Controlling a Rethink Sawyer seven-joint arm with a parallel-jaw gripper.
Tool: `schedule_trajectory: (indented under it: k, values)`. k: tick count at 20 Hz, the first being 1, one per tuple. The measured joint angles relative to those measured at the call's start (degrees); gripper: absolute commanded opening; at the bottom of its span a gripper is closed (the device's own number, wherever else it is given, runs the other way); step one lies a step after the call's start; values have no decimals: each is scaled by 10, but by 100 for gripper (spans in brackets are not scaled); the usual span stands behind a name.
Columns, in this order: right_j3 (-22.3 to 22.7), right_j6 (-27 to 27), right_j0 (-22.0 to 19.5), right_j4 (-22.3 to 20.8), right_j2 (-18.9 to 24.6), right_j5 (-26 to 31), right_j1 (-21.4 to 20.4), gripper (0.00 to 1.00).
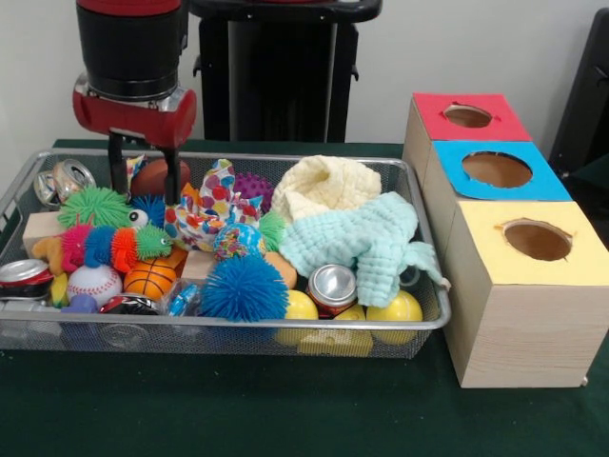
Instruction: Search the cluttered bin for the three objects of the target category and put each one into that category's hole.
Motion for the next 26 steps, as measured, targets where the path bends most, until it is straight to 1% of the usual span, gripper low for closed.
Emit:
schedule_trajectory:
  k: [7, 15, 26]
  values:
    - [-22, 0, -10, -14, 18, 0, 14, 100]
    - [-34, 0, -25, -29, 34, 1, 25, 100]
    - [-37, 0, -46, -35, 46, 1, 30, 100]
